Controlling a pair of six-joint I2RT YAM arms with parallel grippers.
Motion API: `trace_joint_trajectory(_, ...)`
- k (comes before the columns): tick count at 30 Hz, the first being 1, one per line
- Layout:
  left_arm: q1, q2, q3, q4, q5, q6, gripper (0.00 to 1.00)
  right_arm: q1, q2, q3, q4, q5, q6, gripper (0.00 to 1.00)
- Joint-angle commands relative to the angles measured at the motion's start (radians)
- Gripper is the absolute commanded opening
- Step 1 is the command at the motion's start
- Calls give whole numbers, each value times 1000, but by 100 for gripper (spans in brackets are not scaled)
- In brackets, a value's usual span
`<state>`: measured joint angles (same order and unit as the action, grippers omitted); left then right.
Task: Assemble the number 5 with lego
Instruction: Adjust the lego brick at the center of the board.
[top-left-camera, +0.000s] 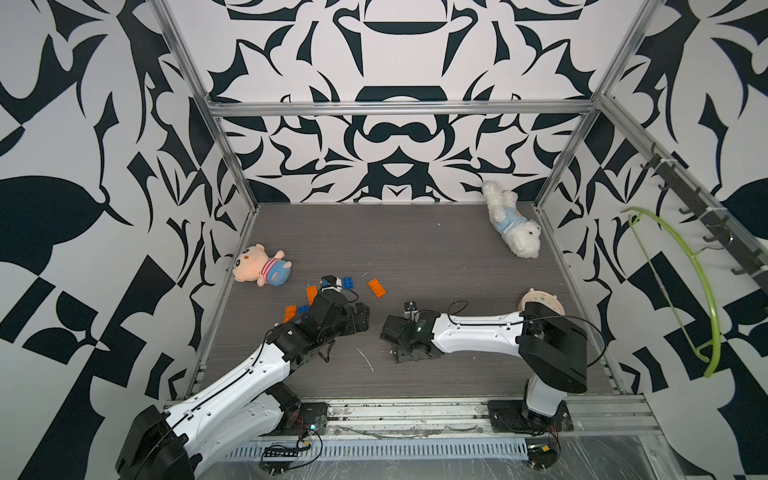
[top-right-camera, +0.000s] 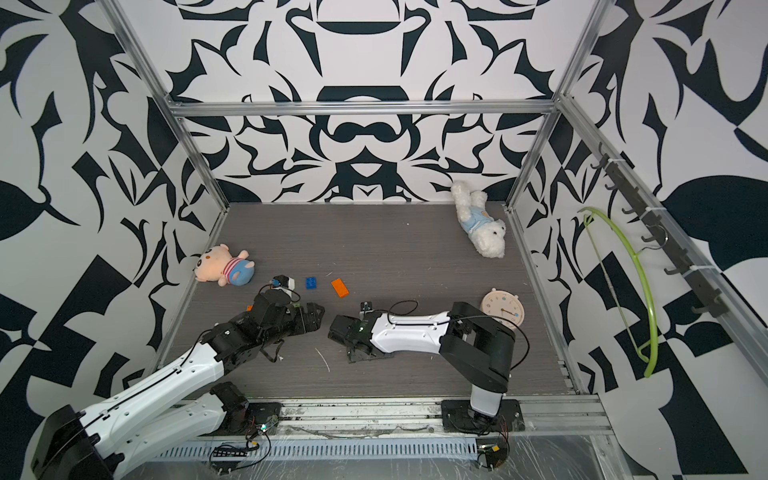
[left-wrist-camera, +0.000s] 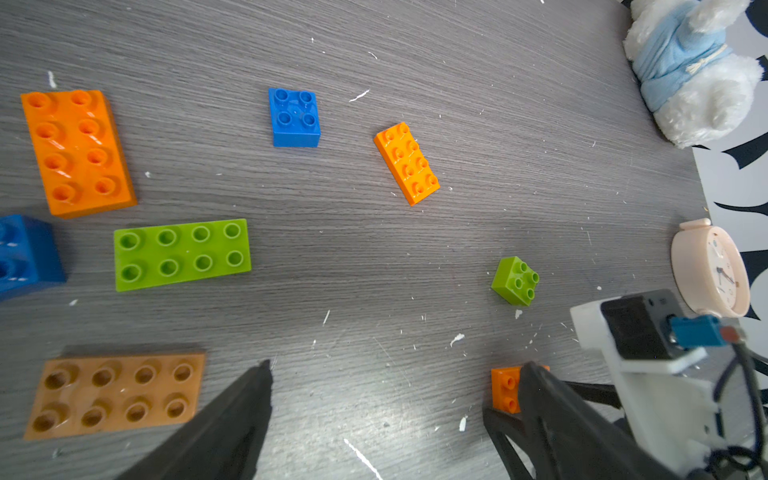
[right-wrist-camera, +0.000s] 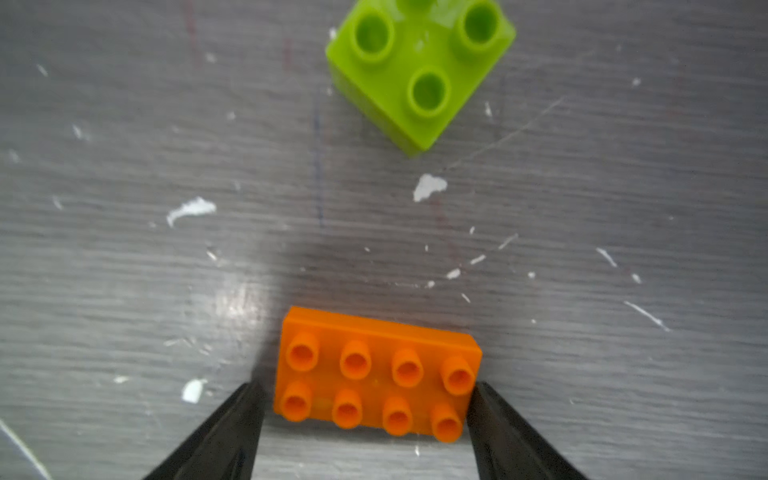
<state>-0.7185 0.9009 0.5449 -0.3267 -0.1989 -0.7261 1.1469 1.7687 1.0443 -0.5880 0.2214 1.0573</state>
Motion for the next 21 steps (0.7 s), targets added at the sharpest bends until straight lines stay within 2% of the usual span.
trace_joint_trajectory(1,-1,-3,-18,-2,-4,0,99,-3,-7,-17,-5,30,44,76)
trace_joint_trajectory(7,-2,-5,-20,1,-3,0,99,-20,-32,-17,6,38,-28,68)
trace_joint_trajectory(15,-1,16,-16,15,16,-3,99,-96,-78,-42,28,23,-178,68)
trace_joint_trajectory(20,-1,20,-18,31,30,-3,99,-143,-98,-50,44,-26,-243,68)
trace_joint_trajectory(21,-2,21,-17,32,30,-3,99,-146,-97,-53,51,-72,-248,69)
